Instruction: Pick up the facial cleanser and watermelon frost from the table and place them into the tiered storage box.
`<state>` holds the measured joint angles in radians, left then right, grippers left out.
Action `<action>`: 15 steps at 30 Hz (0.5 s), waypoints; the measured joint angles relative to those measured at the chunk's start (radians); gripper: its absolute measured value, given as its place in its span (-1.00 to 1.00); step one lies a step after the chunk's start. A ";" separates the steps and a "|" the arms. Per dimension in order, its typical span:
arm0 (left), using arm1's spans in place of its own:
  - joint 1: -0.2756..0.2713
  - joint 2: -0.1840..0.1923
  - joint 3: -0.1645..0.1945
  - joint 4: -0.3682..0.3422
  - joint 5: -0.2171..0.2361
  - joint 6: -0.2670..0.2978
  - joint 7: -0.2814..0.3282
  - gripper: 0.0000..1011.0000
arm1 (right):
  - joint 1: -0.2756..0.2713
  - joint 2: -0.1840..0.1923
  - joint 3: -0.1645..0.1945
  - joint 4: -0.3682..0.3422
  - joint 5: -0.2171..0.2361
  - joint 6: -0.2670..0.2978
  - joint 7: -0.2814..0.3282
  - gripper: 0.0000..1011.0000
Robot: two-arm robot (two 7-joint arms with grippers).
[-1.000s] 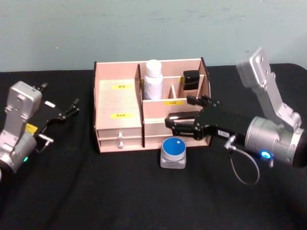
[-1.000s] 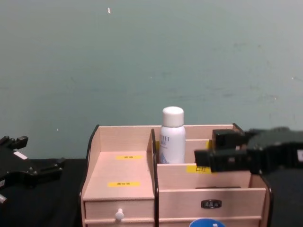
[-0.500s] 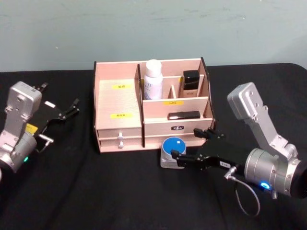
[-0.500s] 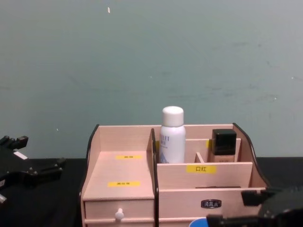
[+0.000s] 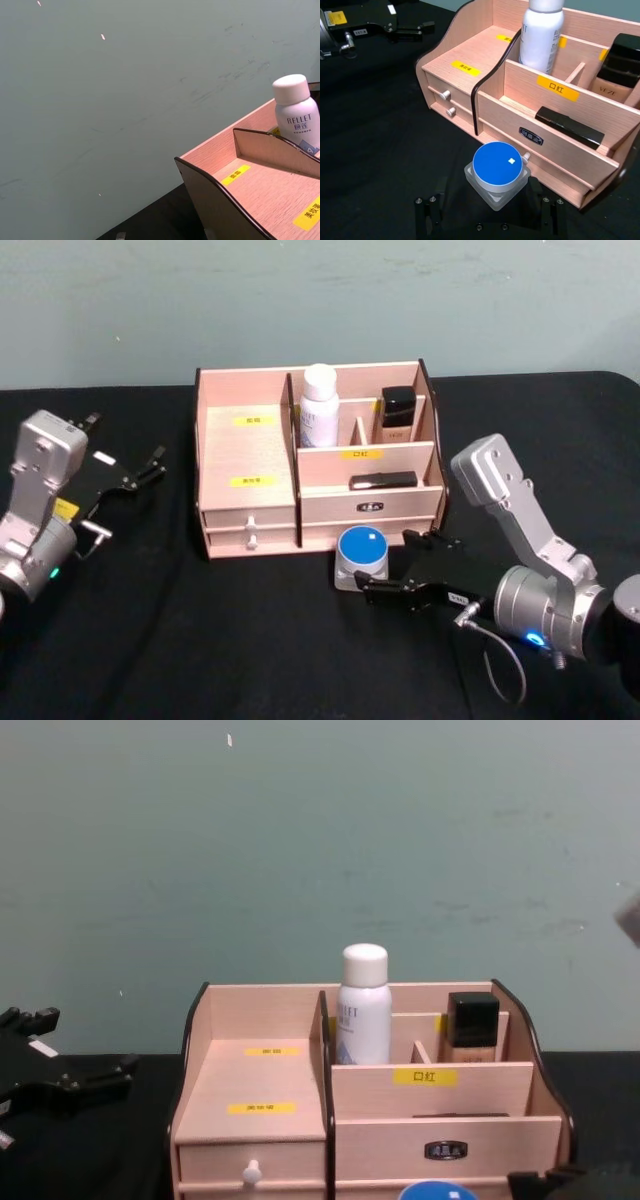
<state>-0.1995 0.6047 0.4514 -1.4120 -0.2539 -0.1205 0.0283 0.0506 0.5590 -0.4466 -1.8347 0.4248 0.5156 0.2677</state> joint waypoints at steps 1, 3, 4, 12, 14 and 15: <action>0.000 0.000 0.000 0.000 0.000 0.000 0.000 1.00 | 0.002 -0.003 -0.001 0.003 -0.003 0.001 0.002 0.98; 0.000 0.000 0.000 0.000 0.000 0.000 0.000 1.00 | 0.009 -0.011 -0.005 0.015 -0.011 0.003 0.006 0.98; 0.000 0.000 0.000 0.000 0.000 0.000 0.000 1.00 | 0.013 -0.016 -0.008 0.022 -0.016 0.004 0.010 0.98; 0.000 0.000 0.000 0.000 0.000 0.000 0.000 1.00 | 0.033 -0.041 -0.014 0.060 -0.040 0.006 0.026 0.98; 0.000 0.000 0.000 0.000 0.000 0.000 0.000 1.00 | 0.037 -0.045 -0.015 0.066 -0.045 0.006 0.029 0.98; 0.000 0.000 0.000 0.000 0.000 0.000 0.000 1.00 | 0.040 -0.049 -0.016 0.072 -0.050 0.006 0.032 0.98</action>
<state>-0.1995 0.6047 0.4514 -1.4120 -0.2539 -0.1205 0.0283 0.0910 0.5096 -0.4622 -1.7630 0.3751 0.5217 0.3000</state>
